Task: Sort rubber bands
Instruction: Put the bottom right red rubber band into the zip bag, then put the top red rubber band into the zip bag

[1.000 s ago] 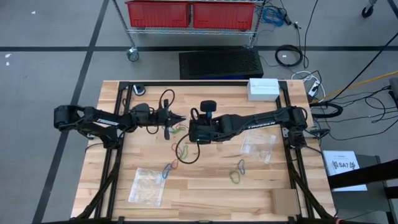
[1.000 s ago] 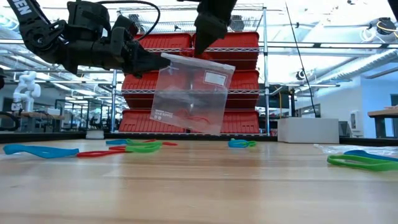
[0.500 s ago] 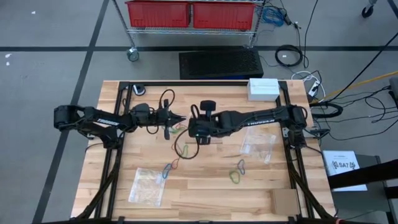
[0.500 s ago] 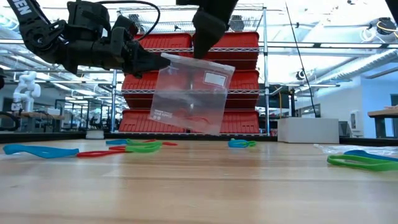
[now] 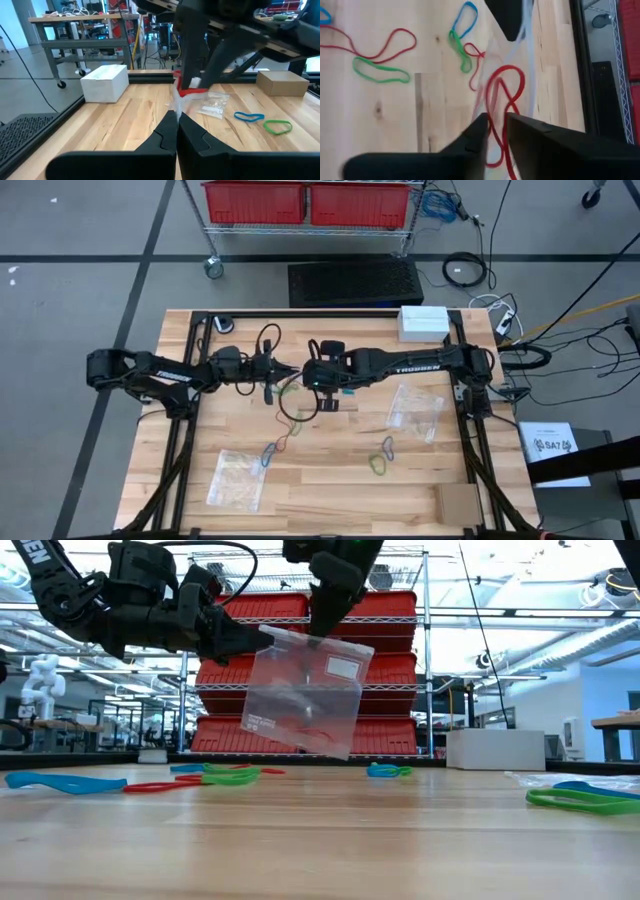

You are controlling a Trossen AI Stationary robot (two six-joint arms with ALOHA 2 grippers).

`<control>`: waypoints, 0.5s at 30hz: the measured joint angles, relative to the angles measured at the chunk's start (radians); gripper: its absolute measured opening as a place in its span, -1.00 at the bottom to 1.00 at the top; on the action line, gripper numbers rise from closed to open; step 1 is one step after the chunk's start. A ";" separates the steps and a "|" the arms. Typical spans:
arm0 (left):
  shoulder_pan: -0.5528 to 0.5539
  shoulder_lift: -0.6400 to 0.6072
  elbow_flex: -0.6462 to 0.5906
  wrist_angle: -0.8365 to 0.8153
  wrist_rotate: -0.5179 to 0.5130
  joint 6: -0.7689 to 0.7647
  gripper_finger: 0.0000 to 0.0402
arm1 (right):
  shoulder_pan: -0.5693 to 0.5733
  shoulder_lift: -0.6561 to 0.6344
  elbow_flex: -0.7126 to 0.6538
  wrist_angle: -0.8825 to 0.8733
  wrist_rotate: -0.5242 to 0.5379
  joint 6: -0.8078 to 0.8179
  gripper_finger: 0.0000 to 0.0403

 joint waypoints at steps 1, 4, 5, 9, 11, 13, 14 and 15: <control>0.000 0.000 0.000 0.000 0.000 0.000 -1.00 | 0.003 -0.002 0.002 -0.002 0.000 0.000 -0.58; 0.000 0.000 0.000 -0.002 0.000 0.000 -1.00 | 0.006 -0.016 0.026 -0.022 -0.001 0.000 -0.34; 0.000 0.000 0.000 -0.002 0.000 0.000 -1.00 | 0.007 -0.019 0.042 -0.030 0.000 0.001 -0.27; 0.000 0.000 0.000 -0.003 0.000 0.000 -1.00 | 0.013 -0.021 0.120 -0.111 0.005 0.015 -0.06; 0.000 0.000 0.000 -0.004 0.000 0.000 -1.00 | 0.021 -0.022 0.151 -0.157 0.008 0.015 0.00; 0.000 0.000 0.000 -0.003 0.000 0.000 -1.00 | 0.026 -0.023 0.165 -0.159 0.008 0.015 0.04; 0.000 0.000 0.000 -0.004 0.000 0.000 -1.00 | 0.028 -0.023 0.165 -0.162 0.007 0.014 0.05; 0.000 0.000 0.000 -0.003 0.000 0.000 -1.00 | 0.028 -0.023 0.165 -0.174 0.007 0.015 0.05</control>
